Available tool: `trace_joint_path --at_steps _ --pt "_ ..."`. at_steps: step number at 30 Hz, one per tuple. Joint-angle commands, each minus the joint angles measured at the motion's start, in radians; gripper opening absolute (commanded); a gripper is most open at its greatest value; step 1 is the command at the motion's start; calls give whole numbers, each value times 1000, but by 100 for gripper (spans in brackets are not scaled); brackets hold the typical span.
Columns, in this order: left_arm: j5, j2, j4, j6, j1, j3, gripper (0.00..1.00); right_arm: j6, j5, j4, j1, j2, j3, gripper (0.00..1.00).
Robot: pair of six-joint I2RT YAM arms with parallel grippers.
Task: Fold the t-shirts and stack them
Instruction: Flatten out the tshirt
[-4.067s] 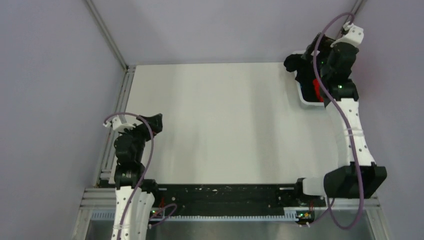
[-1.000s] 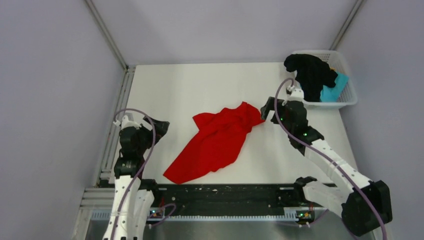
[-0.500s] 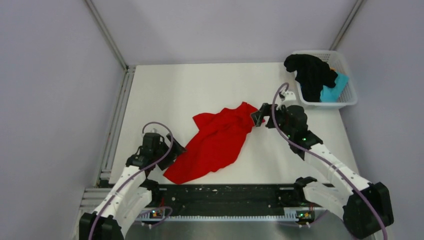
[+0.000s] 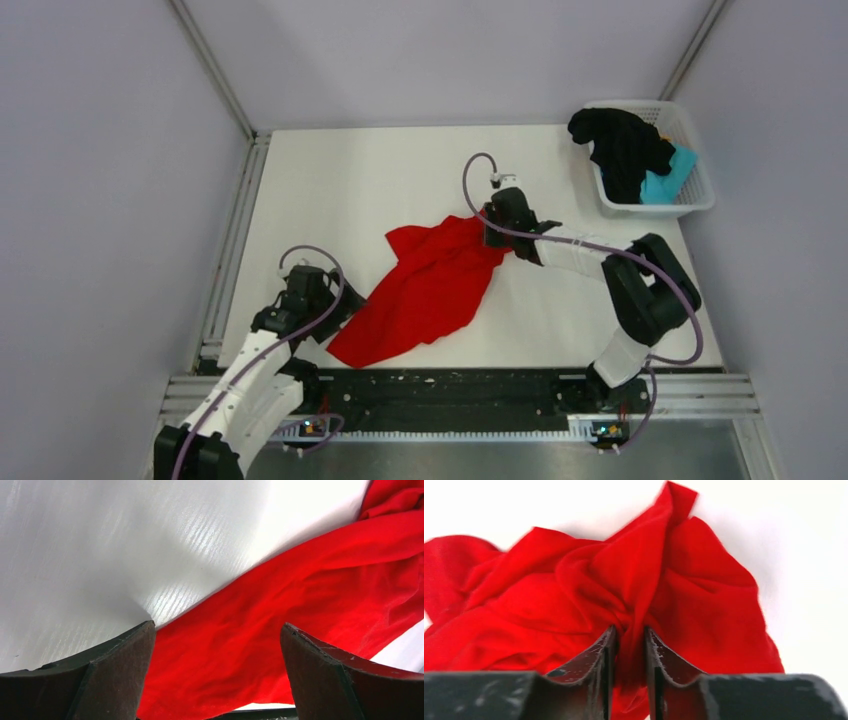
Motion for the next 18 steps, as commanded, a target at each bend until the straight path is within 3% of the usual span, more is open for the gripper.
trace_joint_path --at_steps 1,4,11,18 --pt "-27 -3 -12 2 -5 46 99 55 164 -45 7 34 58 16" --pt "-15 14 1 9 -9 57 99 74 234 -57 -21 -9 39 0" --pt "31 104 103 26 -60 77 98 68 138 -69 -248 -182 -96 0" --pt "-72 255 126 23 -154 152 96 50 62 -9 -260 -262 -165 2"
